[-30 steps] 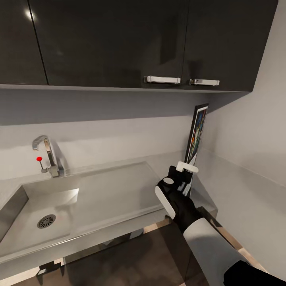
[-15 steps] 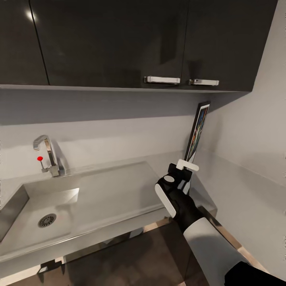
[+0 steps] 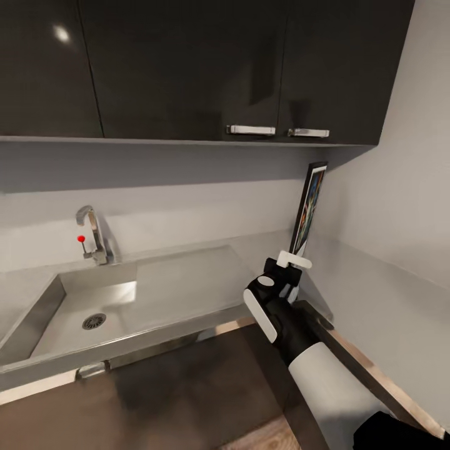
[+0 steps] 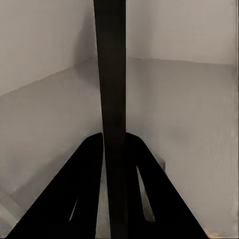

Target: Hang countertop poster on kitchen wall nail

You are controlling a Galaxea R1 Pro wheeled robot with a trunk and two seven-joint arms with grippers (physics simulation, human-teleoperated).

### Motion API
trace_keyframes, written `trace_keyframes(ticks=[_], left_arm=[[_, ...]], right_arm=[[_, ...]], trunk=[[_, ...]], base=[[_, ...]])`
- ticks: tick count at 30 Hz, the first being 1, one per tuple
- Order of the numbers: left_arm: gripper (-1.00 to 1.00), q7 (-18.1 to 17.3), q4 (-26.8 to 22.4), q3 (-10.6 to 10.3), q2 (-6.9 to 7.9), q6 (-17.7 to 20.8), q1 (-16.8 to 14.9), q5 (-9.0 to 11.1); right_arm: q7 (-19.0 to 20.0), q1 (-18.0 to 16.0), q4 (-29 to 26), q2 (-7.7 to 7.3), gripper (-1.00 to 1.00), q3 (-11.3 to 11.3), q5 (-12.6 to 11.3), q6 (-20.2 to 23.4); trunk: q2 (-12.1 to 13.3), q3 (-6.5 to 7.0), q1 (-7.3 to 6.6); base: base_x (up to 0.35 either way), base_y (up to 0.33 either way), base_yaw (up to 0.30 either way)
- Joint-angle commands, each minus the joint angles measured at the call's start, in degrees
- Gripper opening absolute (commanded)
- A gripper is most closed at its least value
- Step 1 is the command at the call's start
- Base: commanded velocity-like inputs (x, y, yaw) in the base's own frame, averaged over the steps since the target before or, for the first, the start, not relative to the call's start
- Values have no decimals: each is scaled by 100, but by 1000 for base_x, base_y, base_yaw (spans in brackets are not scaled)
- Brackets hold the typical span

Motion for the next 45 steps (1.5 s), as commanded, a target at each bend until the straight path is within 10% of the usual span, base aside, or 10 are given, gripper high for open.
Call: trace_keyframes(ticks=[1,27,34,45], left_arm=[[100,-42,-5,22,-1,5,2,28],[100,-41,-5,22,0,5,2,28],[100,-43,-5,22,0,5,2,28],[100,-43,-5,22,0,5,2,28]], right_arm=[[-28,-6,-4,0,-100,11,-17,54],[-26,2,-4,0,-100,31,-17,88],[-26,0,-9,0,-100,503,-44,92],[-40,2,-218,0,-100,626,-322,84]], trunk=[[-4,-5,-3],[-4,-5,-3],[-4,-5,-3],[-4,-5,-3]], base=[[-334,0,0],[-337,0,0],[-310,0,124],[-99,14,233]])
